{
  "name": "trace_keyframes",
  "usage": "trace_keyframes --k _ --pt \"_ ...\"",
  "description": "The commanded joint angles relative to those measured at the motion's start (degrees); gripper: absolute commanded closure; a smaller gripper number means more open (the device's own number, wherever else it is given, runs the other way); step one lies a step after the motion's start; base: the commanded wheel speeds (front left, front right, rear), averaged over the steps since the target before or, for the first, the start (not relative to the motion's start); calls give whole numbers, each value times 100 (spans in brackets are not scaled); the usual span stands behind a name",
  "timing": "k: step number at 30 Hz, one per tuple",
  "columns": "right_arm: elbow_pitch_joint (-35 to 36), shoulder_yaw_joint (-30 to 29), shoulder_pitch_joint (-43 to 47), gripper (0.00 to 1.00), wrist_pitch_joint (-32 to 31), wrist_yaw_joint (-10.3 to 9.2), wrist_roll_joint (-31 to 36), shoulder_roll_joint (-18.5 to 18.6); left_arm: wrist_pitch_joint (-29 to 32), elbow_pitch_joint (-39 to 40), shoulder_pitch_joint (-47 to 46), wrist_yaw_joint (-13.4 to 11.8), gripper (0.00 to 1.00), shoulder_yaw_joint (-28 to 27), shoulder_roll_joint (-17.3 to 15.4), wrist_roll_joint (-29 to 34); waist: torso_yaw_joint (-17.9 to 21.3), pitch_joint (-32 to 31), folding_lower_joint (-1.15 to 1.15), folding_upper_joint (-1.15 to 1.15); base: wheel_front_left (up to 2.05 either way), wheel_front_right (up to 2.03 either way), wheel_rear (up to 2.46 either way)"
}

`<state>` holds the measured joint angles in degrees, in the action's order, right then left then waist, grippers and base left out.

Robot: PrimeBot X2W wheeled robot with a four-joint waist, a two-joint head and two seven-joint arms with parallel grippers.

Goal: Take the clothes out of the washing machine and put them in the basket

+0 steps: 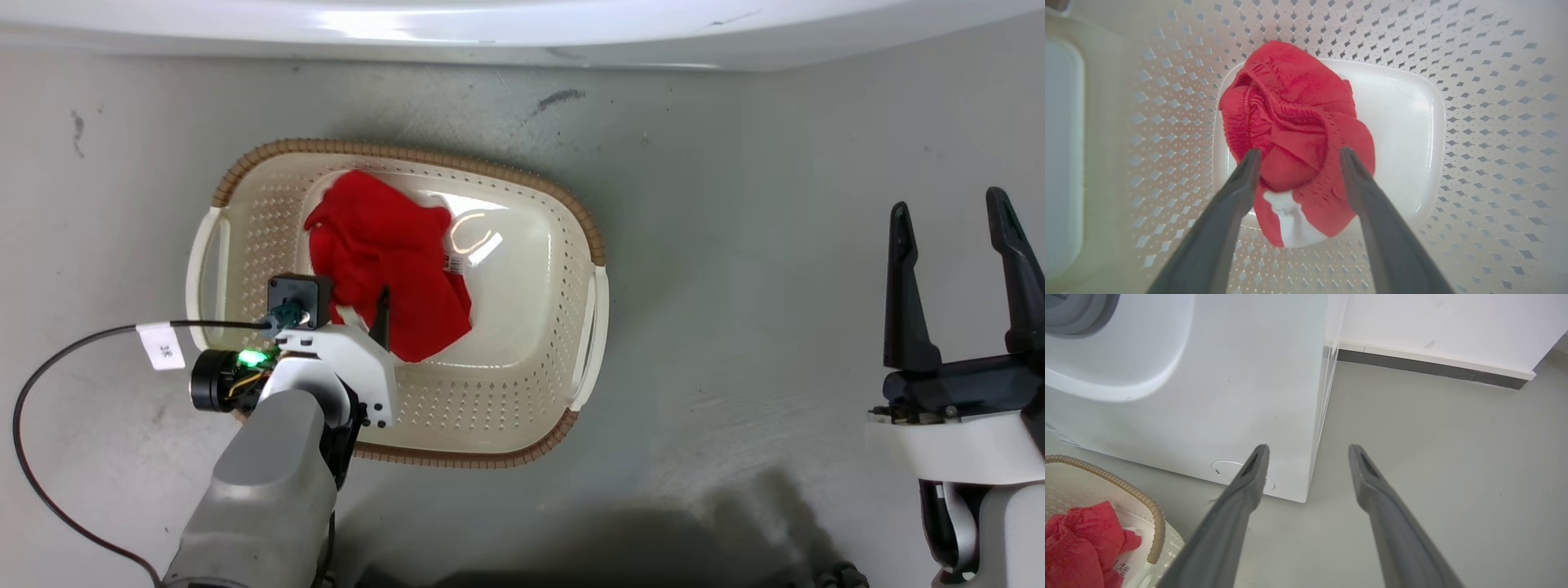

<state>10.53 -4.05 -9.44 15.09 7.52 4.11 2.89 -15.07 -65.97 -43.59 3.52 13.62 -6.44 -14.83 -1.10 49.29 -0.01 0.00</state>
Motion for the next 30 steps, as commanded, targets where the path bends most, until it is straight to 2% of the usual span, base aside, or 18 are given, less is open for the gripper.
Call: trace_keyframes --k 1,8,19,30 --pt "-26 11 -24 0 12 -6 31 -2 -15 52 63 3 0 -29 12 16 -19 -98 1 0 0 0 0" --pt "-322 155 -102 0 12 -6 -54 -2 -15 633 624 -32 0 -241 -78 88 -17 -790 1 0 0 0 0" --pt "-822 309 58 0 12 -6 -331 -2 -15 1944 1714 182 0 -388 -252 552 16 -2110 1 0 0 0 0" --pt "-984 407 125 0 12 -6 -541 -2 -15 3213 1953 315 0 -659 -363 722 165 -2527 1 0 0 0 0"
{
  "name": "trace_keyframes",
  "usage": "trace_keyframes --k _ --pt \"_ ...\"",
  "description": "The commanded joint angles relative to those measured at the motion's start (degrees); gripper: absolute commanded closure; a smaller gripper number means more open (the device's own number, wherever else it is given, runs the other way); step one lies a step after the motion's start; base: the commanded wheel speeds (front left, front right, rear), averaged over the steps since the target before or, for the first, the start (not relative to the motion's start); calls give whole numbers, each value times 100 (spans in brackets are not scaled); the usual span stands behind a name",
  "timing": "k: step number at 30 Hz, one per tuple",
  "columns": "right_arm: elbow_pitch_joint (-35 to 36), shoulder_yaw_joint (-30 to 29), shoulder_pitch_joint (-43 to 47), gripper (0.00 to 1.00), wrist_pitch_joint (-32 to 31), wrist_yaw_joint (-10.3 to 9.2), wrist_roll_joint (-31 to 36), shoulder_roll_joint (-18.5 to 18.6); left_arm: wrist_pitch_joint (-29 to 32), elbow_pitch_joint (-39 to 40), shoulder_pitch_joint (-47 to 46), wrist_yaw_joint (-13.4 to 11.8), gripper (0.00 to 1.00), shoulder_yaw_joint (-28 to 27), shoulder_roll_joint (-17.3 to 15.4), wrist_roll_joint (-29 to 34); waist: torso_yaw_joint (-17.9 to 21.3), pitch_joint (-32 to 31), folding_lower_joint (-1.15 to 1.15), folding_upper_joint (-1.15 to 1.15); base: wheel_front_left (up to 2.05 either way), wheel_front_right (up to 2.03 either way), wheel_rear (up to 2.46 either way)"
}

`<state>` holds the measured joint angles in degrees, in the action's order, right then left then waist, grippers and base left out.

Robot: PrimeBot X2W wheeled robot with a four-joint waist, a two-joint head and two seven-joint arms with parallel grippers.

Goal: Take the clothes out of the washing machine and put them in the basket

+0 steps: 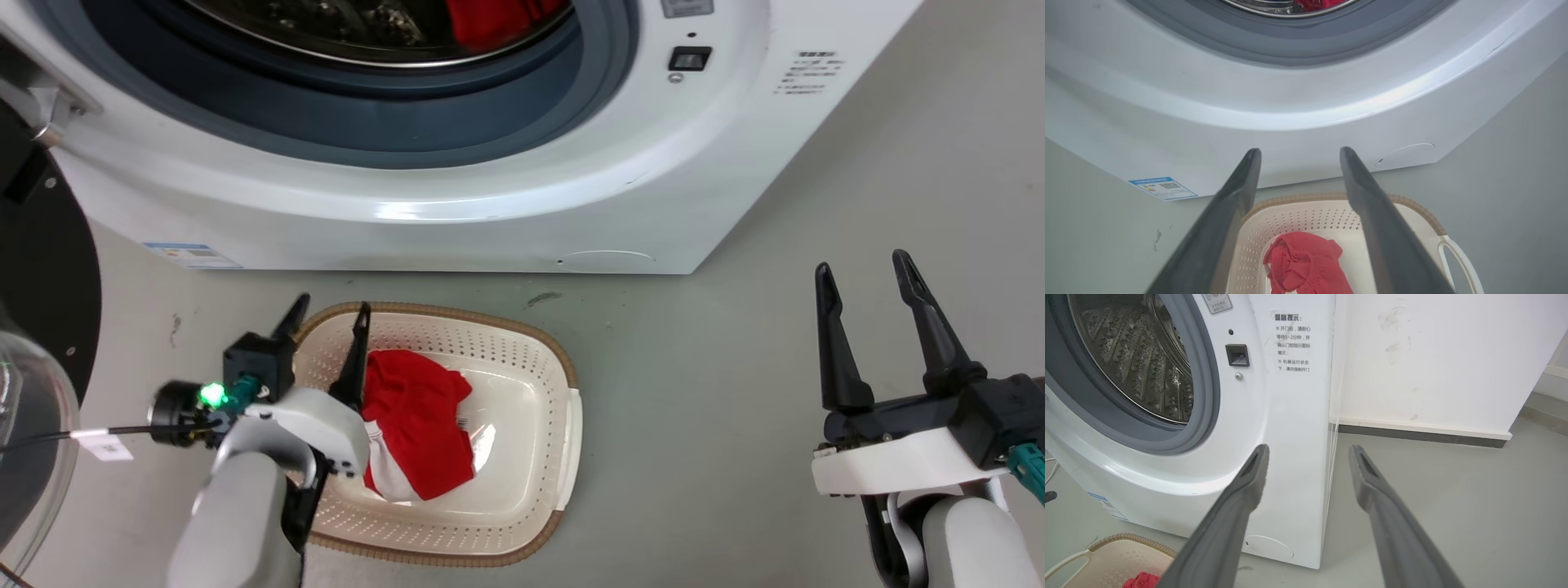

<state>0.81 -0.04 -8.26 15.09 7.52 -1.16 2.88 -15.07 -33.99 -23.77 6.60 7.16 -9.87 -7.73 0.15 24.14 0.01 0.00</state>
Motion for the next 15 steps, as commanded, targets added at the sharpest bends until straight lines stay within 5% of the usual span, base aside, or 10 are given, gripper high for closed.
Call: trace_keyframes --k 1,15 --pt "-13 22 9 0 12 -6 -43 0 -15 128 -102 23 0 -23 -55 36 78 -6 -1 0 0 0 0" --pt "-45 178 -120 0 12 -6 -493 -3 352 118 -2075 80 0 536 -900 -104 1048 619 -1 0 0 0 0"
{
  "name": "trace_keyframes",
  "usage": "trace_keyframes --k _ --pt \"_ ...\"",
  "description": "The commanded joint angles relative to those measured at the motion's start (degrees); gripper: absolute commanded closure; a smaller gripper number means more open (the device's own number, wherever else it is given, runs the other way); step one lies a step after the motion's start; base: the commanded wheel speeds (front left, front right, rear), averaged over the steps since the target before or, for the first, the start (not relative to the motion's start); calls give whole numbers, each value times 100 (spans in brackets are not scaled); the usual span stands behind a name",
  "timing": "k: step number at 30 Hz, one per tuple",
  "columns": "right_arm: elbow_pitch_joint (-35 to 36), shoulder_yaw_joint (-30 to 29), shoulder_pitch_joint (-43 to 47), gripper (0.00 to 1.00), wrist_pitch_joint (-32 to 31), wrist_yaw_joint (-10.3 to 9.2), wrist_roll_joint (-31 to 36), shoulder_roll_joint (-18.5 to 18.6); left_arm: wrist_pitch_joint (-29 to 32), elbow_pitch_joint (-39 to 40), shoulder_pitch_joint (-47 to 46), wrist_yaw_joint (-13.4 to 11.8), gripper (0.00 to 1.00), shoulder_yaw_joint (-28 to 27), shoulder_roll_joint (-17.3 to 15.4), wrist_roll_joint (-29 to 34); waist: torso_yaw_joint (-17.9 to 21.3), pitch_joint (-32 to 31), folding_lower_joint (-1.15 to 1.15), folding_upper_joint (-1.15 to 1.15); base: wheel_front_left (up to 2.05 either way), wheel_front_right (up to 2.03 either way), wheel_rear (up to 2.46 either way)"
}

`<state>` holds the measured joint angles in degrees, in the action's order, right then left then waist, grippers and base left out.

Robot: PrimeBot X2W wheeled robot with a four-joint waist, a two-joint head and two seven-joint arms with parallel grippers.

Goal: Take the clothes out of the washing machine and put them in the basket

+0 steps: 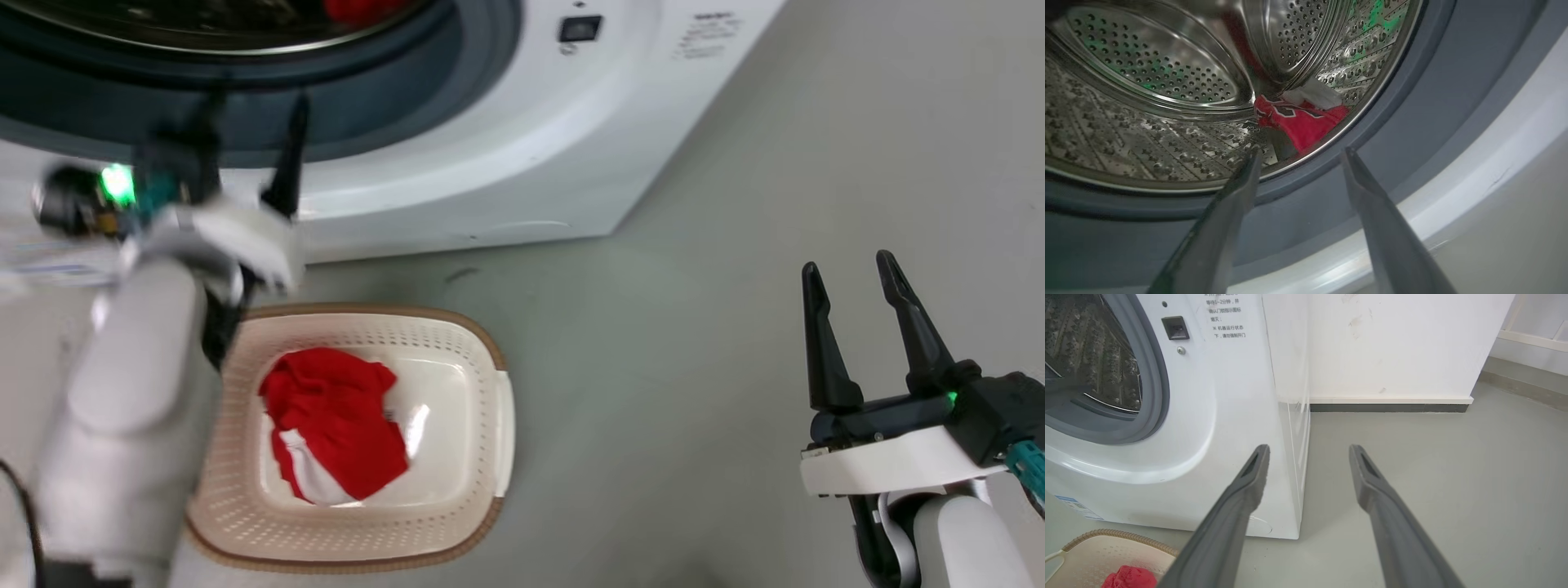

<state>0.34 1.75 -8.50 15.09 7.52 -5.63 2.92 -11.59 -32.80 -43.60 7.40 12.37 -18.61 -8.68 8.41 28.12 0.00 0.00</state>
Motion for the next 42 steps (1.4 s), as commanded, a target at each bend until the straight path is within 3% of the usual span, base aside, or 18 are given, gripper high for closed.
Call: trace_keyframes --k 1,11,20,28,40,41,42 --pt "14 30 -121 0 12 -6 -91 -6 161 -20 -337 -1 0 109 -158 -47 316 314 0 0 0 0 0" --pt "97 272 -214 0 12 -6 -572 -9 2379 -406 -2829 2 0 1276 -1388 -1024 1205 1231 0 0 0 0 0" --pt "169 529 -230 0 12 -6 -941 -11 3697 -893 -4419 1 0 2099 -2006 -1520 1688 1804 0 0 0 0 0" --pt "272 724 -47 0 12 -6 -1098 -9 4599 -1685 -5244 2 0 2222 -2015 -1794 1879 2084 0 0 0 0 0" --pt "359 718 80 0 12 -6 -1167 -8 4739 -2364 -5399 3 0 2589 -1844 -1807 1827 2252 0 0 0 0 0" --pt "360 710 80 0 12 -6 -1172 -8 4777 -2390 -5395 2 2 2637 -1833 -1848 1818 2261 0 0 0 0 0" --pt "358 708 74 0 12 -6 -1182 -8 4786 -2385 -5397 3 51 2677 -1824 -1898 1813 2267 0 0 0 0 0"
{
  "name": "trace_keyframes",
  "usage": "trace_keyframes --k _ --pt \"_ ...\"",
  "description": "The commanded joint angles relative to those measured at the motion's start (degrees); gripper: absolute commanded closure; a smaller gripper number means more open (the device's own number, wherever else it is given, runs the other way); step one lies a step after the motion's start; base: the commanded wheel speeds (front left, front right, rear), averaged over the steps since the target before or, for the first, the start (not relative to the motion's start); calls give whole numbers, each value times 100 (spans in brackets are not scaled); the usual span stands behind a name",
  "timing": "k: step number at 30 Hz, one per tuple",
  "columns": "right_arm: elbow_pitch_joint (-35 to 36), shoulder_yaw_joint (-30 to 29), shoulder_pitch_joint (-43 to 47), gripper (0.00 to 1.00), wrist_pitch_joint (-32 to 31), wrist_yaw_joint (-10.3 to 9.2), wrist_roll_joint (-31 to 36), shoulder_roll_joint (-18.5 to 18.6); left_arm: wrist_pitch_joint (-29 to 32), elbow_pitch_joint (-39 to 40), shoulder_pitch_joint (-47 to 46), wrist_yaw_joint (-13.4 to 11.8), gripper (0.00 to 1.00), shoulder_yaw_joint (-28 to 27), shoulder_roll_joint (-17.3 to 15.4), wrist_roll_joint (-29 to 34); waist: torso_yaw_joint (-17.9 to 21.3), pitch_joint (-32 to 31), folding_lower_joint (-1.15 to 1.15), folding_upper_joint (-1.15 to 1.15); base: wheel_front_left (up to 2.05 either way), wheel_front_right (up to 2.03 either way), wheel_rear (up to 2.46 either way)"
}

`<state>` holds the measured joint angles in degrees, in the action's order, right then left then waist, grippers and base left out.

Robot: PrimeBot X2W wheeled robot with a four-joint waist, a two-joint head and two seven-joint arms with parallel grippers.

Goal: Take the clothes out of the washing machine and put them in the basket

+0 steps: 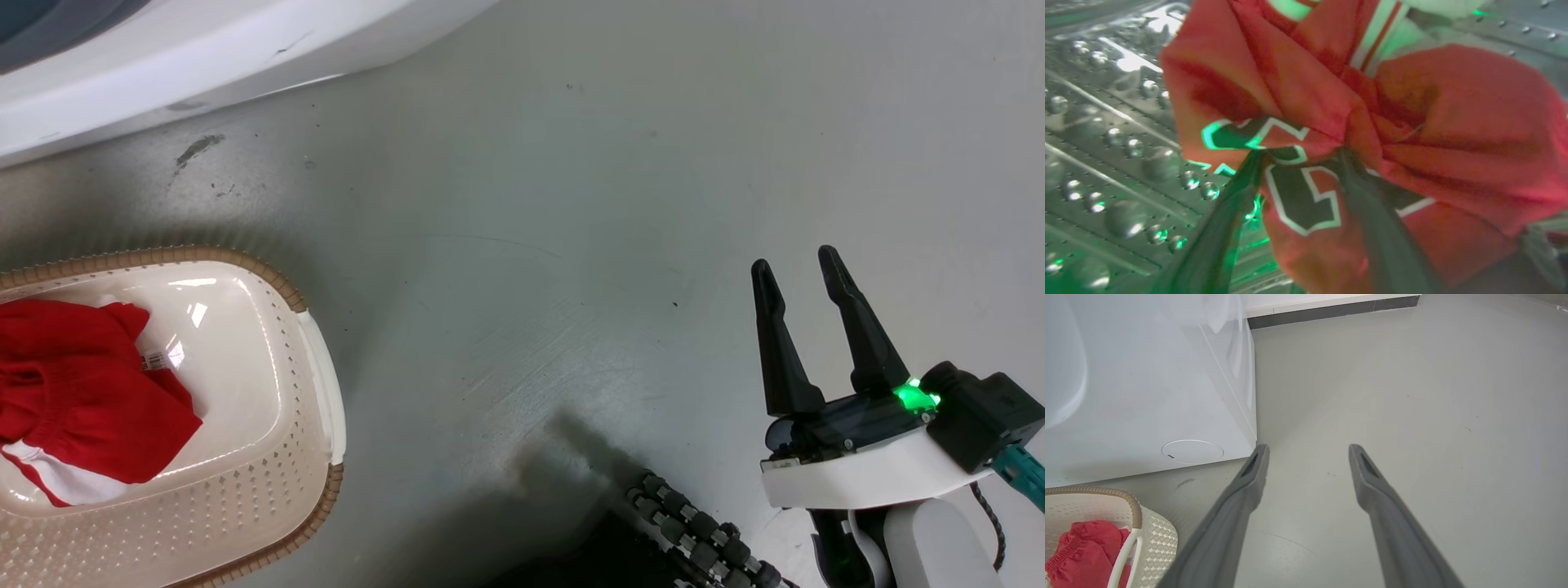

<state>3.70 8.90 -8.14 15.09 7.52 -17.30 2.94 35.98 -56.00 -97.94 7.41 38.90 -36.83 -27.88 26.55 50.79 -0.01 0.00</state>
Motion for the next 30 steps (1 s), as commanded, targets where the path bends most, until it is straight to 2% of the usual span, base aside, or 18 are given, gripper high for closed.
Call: trace_keyframes --k 1,9,15,21,30 --pt "18 -1 30 0 12 -6 -21 -10 28 -45 42 2 100 64 4 -43 -4 2 1 0 0 0 0" --pt "-39 86 -170 0 12 -6 10 -10 -584 70 -164 -3 100 273 -162 -164 -17 -24 1 0 0 0 0" --pt "-84 30 -329 0 12 -6 128 -9 -1630 174 65 -3 100 397 -235 -160 -162 -305 1 0 0 0 0" --pt "-142 -200 -359 0 12 -6 394 -8 -2709 37 471 -4 100 409 -41 -258 -567 -761 1 0 0 0 0" --pt "-202 -330 -217 0 12 -6 767 -4 -4357 -222 1559 -117 100 195 306 -598 -1090 -1648 1 0 0 0 0"
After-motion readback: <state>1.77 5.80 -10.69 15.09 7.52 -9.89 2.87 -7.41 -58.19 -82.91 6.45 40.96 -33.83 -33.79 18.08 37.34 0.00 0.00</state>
